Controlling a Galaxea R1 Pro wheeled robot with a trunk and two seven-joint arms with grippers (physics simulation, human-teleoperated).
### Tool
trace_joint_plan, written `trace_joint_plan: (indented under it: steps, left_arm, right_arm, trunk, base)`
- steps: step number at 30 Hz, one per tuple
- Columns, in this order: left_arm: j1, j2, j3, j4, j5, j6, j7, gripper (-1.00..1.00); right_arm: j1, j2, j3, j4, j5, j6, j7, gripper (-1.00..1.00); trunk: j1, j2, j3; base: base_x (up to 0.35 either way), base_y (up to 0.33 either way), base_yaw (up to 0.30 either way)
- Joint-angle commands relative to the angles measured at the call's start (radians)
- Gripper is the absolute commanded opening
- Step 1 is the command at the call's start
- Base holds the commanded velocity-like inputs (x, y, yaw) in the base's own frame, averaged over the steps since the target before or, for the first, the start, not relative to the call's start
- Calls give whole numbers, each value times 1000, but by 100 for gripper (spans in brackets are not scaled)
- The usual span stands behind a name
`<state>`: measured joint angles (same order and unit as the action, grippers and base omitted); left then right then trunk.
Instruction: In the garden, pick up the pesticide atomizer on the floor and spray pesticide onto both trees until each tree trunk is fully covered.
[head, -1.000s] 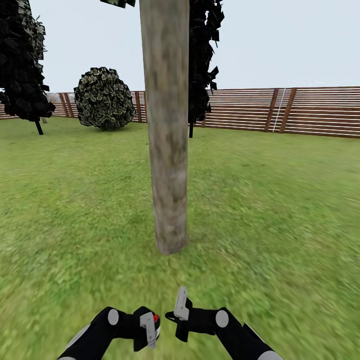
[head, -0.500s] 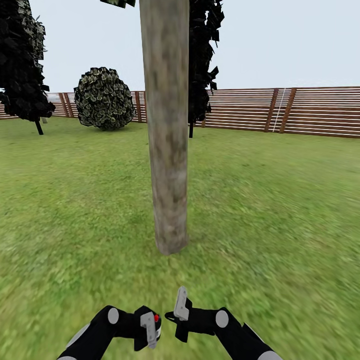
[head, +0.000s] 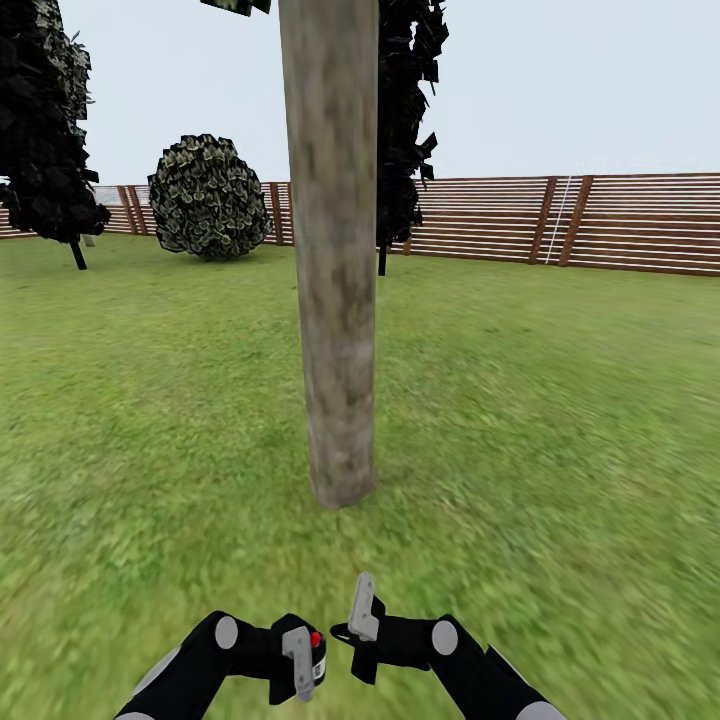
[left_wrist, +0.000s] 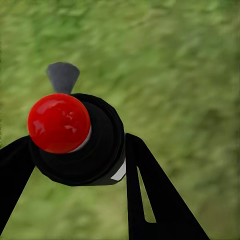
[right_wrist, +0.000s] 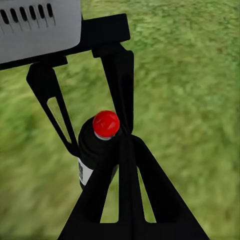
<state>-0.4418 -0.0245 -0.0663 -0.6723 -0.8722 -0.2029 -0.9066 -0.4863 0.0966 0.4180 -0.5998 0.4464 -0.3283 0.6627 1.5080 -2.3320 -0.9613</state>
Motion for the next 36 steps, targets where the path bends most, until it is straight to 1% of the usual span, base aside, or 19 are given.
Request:
trace_joint_plan:
  steps: [1, 16, 26, 36]
  left_arm:
    - [0, 0, 0, 0, 1, -2, 0, -100]
    - [0, -2, 1, -1, 8, -6, -15, -100]
    - [0, -16, 2, -3, 10, -6, -15, -100]
    - [-2, -15, 2, -3, 13, -6, -15, -100]
  right_arm:
    - [0, 0, 0, 0, 0, 0, 0, -100]
    - [0, 0, 1, 1, 0, 0, 0, -100]
    - [0, 0, 1, 2, 0, 0, 0, -100]
    - [0, 0, 1, 2, 0, 0, 0, -100]
  trunk:
    - [0, 0, 0]
    - [0, 0, 0]
    - [0, 0, 0]
    - [0, 0, 0]
  base:
    - [0, 0, 0]
    - [0, 0, 0]
    - [0, 0, 0]
    - [0, 0, 0]
